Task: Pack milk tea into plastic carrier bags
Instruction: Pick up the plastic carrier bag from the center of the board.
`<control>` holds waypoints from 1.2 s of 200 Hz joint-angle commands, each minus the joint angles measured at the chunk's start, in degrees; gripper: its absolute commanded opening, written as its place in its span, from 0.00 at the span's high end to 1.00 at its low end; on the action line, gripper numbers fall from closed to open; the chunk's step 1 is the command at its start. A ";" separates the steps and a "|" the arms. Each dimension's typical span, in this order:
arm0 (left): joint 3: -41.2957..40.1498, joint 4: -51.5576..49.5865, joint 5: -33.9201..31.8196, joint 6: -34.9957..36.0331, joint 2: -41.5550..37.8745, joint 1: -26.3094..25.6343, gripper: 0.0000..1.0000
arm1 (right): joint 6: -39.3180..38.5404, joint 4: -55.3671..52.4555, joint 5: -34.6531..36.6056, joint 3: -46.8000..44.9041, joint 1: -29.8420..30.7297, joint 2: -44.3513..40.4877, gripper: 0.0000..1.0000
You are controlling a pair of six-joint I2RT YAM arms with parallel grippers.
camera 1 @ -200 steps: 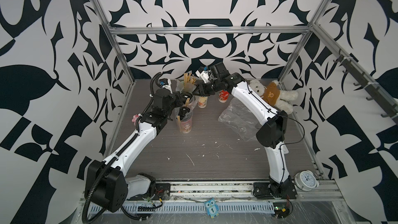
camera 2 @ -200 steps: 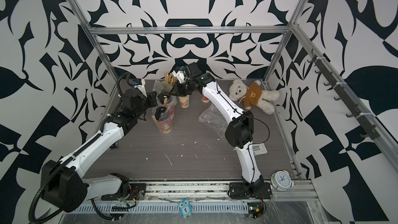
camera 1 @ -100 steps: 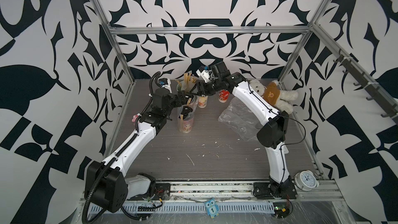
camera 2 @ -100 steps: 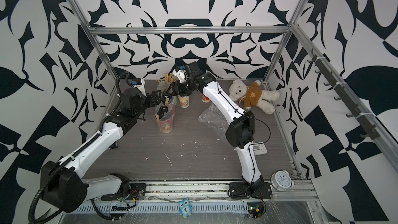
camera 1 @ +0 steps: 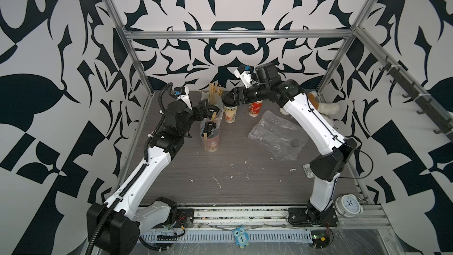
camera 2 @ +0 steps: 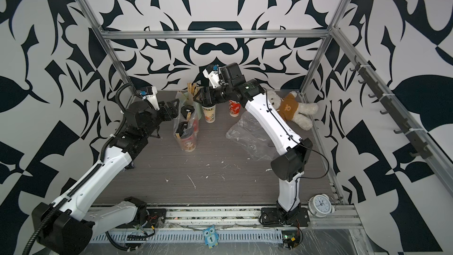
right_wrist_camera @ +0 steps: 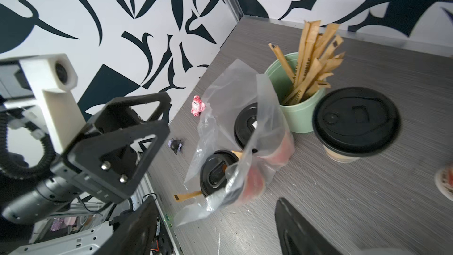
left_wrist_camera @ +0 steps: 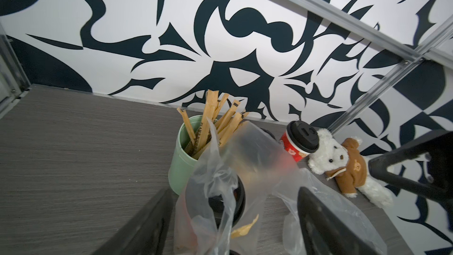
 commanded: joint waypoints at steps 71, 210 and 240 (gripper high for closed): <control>24.17 -12.81 11.77 11.18 13.49 -23.62 0.27 | -1.70 1.54 17.58 -29.53 -29.24 -31.52 0.42; 62.65 -32.21 6.88 18.92 65.30 -45.18 0.36 | 1.92 2.93 15.56 -34.90 -53.99 -31.65 0.55; 67.02 -30.64 5.21 18.06 71.87 -45.89 0.36 | 1.51 2.98 16.35 -35.51 -54.18 -33.00 0.56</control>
